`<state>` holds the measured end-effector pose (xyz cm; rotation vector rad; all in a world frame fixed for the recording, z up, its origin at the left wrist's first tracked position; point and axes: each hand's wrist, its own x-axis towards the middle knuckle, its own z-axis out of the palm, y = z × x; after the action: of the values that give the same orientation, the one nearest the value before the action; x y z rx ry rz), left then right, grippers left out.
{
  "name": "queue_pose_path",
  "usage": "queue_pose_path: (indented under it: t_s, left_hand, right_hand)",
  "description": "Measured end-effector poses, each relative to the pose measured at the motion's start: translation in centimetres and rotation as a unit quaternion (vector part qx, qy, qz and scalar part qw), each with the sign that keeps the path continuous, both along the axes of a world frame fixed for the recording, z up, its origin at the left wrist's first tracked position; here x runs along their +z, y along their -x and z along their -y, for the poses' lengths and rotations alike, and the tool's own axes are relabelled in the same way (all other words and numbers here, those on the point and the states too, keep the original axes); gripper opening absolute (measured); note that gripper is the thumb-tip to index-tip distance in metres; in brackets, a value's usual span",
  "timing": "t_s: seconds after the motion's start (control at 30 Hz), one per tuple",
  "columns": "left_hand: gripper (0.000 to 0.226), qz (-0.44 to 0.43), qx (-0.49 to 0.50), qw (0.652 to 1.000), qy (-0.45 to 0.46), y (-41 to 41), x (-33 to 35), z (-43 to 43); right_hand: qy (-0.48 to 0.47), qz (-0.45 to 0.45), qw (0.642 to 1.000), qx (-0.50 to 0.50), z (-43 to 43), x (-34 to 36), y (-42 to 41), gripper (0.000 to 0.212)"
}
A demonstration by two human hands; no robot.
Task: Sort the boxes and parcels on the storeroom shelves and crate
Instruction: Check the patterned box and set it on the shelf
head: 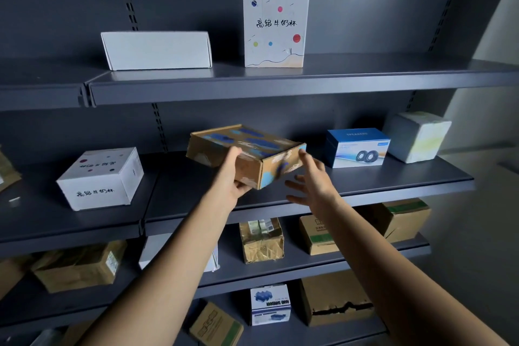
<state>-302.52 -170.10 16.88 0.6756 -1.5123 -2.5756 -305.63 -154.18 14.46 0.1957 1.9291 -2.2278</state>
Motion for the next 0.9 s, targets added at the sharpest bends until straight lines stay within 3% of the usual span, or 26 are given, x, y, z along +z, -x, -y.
queue_pose_path:
  t_s: [0.17,0.3,0.57,0.77,0.9]
  left_hand:
    - [0.027,0.003,-0.063,0.998,0.020,-0.7,-0.1,1.9]
    - [0.035,0.005,-0.120,0.992,0.047,-1.1,-0.6,2.7]
    - [0.048,-0.051,-0.008,0.996,-0.068,-0.8,-0.7,1.5]
    - [0.044,-0.019,-0.058,0.998,0.019,-0.9,-0.5,-1.5]
    - [0.029,-0.005,-0.022,0.999,0.026,-0.5,-0.5,-1.1]
  right_hand:
    - [0.022,0.022,0.999,-0.035,-2.5,-0.2,1.5,0.050]
    - [0.039,0.067,0.997,-0.007,-3.4,-0.5,2.0,0.054]
    - [0.111,0.034,0.993,-0.001,-1.1,-0.4,0.9,0.050]
    - [0.114,-0.005,0.993,-0.010,1.9,0.0,-0.8,0.064]
    - [0.048,-0.037,0.997,0.042,1.7,0.3,-1.2,0.046]
